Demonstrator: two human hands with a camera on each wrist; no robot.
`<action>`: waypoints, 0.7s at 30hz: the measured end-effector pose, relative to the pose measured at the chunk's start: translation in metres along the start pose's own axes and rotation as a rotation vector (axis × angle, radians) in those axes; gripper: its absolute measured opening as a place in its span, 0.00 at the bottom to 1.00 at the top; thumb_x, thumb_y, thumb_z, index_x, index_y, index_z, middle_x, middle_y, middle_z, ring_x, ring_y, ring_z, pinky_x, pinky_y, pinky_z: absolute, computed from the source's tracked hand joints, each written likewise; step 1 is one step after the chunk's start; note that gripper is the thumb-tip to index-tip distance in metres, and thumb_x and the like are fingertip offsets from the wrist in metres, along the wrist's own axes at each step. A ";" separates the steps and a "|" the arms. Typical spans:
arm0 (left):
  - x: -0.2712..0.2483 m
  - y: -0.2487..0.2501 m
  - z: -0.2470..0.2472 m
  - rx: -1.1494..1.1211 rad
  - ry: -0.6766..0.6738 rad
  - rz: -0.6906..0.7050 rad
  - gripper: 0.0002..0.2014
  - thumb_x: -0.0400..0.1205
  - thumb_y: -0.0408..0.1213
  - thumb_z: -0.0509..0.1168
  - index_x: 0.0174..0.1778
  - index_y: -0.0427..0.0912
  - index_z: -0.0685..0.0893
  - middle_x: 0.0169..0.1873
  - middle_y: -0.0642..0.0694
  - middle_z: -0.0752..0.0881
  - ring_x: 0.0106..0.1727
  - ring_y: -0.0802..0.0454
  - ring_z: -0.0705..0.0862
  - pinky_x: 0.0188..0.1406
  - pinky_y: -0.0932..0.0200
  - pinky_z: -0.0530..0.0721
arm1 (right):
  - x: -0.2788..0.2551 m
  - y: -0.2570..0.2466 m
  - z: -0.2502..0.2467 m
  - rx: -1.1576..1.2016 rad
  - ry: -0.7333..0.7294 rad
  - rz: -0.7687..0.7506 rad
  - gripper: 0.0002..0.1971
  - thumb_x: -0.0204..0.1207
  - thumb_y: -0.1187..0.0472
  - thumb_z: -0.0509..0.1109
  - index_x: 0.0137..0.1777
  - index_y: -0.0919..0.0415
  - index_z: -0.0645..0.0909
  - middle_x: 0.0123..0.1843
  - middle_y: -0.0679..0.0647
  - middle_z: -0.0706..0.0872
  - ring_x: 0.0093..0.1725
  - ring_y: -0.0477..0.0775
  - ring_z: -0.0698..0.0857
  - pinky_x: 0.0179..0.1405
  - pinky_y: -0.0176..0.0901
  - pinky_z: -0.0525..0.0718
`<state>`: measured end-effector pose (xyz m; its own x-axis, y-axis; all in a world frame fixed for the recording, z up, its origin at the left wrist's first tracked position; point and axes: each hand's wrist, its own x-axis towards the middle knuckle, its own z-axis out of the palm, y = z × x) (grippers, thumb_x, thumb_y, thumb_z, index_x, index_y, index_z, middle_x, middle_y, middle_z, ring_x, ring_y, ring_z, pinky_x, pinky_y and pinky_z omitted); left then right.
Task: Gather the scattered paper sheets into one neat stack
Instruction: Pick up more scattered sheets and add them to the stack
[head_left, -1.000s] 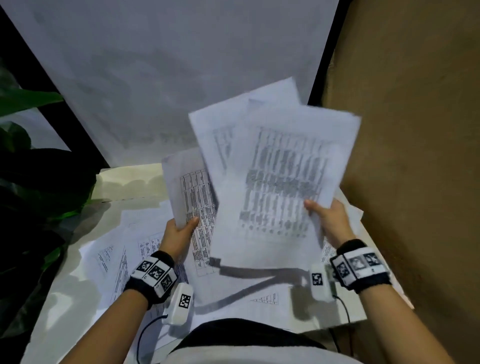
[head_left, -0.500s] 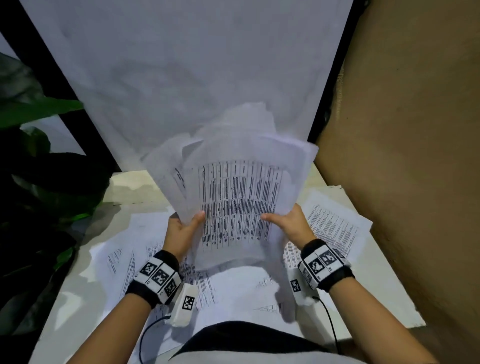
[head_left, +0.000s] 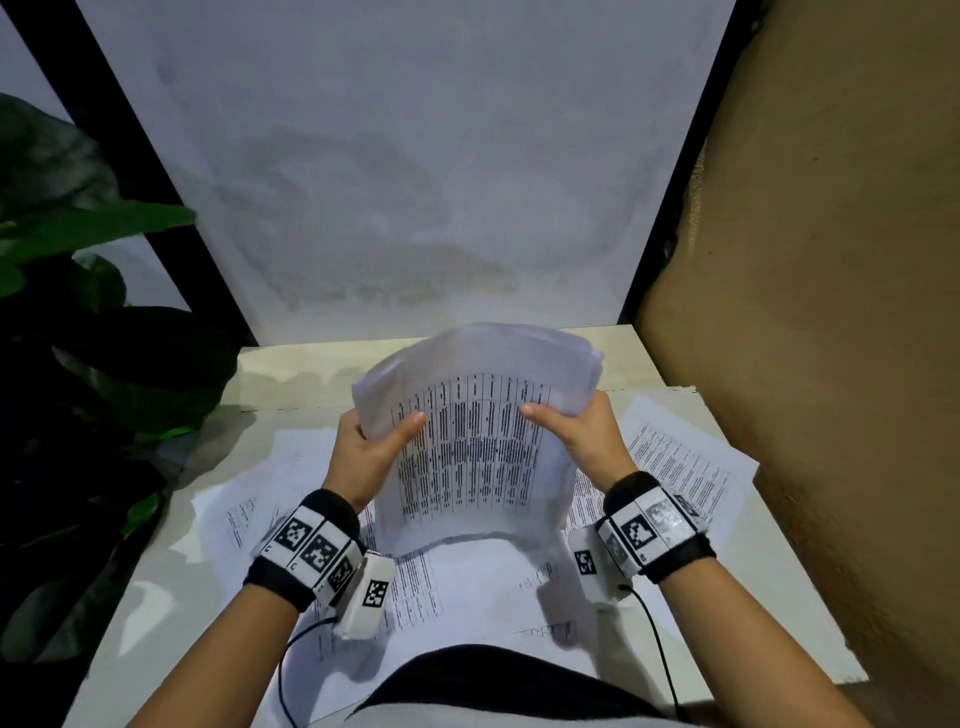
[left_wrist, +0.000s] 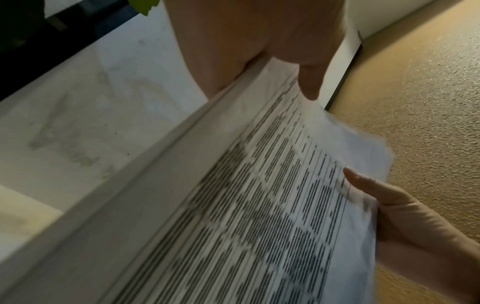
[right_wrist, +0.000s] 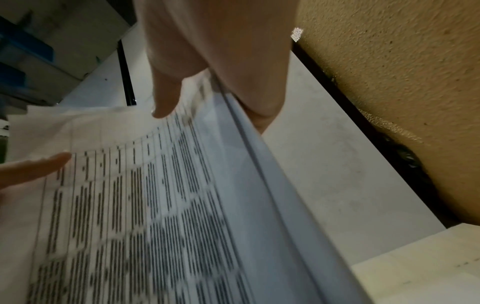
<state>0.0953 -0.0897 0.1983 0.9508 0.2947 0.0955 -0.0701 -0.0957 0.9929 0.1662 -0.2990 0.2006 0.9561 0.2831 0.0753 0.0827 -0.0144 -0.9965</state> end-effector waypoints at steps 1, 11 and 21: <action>0.000 0.001 -0.001 -0.006 -0.007 0.024 0.05 0.75 0.34 0.68 0.45 0.45 0.82 0.38 0.54 0.86 0.41 0.60 0.87 0.45 0.58 0.85 | 0.000 -0.001 0.001 0.025 0.008 -0.020 0.11 0.68 0.70 0.73 0.44 0.53 0.81 0.42 0.50 0.85 0.43 0.47 0.86 0.44 0.35 0.86; 0.002 -0.001 -0.007 -0.079 0.029 -0.020 0.25 0.53 0.66 0.74 0.37 0.52 0.88 0.29 0.59 0.90 0.37 0.57 0.87 0.41 0.58 0.86 | 0.007 -0.003 0.006 0.093 0.025 -0.028 0.09 0.69 0.65 0.72 0.44 0.49 0.83 0.40 0.43 0.90 0.47 0.42 0.88 0.54 0.36 0.85; -0.004 0.000 -0.002 -0.183 0.077 -0.112 0.15 0.61 0.44 0.74 0.44 0.53 0.84 0.41 0.49 0.89 0.55 0.38 0.84 0.57 0.40 0.81 | -0.001 0.016 0.017 0.008 0.052 0.071 0.04 0.70 0.67 0.72 0.44 0.63 0.80 0.40 0.56 0.85 0.38 0.42 0.86 0.42 0.35 0.86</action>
<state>0.0906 -0.0890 0.1979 0.9302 0.3666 -0.0178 -0.0257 0.1133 0.9932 0.1612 -0.2831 0.1840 0.9729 0.2312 0.0057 0.0118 -0.0252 -0.9996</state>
